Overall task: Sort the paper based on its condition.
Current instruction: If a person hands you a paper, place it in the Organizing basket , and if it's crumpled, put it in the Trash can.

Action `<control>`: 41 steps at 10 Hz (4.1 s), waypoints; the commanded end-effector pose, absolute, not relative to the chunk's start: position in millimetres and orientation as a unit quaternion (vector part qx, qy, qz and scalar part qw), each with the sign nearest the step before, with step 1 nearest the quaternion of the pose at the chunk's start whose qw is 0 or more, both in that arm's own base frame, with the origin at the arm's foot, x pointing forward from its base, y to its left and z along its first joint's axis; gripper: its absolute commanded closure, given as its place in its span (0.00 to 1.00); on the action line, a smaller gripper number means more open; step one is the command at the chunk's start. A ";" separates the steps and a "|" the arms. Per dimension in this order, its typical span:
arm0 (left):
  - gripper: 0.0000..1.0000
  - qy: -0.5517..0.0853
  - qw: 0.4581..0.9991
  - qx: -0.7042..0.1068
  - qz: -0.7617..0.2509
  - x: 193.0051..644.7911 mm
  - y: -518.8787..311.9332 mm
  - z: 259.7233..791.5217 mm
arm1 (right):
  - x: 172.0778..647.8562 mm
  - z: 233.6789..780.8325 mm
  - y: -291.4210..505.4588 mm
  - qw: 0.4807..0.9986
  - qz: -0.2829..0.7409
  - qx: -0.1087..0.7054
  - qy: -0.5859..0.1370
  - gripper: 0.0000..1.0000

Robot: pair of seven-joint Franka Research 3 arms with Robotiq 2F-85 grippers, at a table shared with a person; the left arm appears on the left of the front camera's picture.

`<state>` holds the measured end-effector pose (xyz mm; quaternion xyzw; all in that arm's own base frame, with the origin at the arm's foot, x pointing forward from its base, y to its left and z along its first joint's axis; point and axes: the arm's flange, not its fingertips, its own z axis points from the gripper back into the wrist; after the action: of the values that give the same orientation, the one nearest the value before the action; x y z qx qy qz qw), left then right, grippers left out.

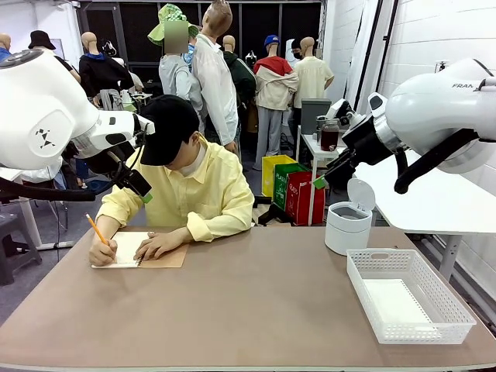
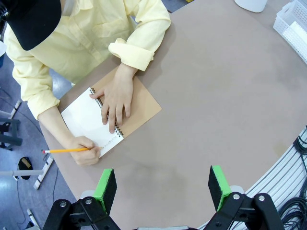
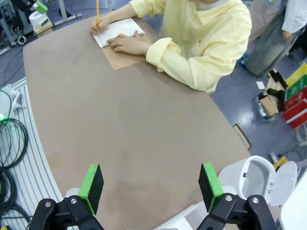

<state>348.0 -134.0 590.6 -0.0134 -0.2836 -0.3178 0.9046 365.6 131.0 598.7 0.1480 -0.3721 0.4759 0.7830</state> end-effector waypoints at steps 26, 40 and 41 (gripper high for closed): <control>0.00 -0.284 0.905 -0.014 -0.316 348.1 -133.3 591.3 | 365.8 597.8 131.8 0.783 0.477 0.148 -0.371 0.00; 0.00 -0.284 0.905 -0.014 -0.316 348.1 -133.3 591.3 | 365.8 597.8 131.8 0.783 0.477 0.148 -0.371 0.00; 0.00 -0.284 0.905 -0.014 -0.316 348.1 -133.3 591.3 | 365.8 597.8 131.8 0.783 0.477 0.148 -0.371 0.00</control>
<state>348.0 -134.0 590.6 -0.0134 -0.2836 -0.3178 0.9046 365.6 131.0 598.7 0.1480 -0.3721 0.4759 0.7830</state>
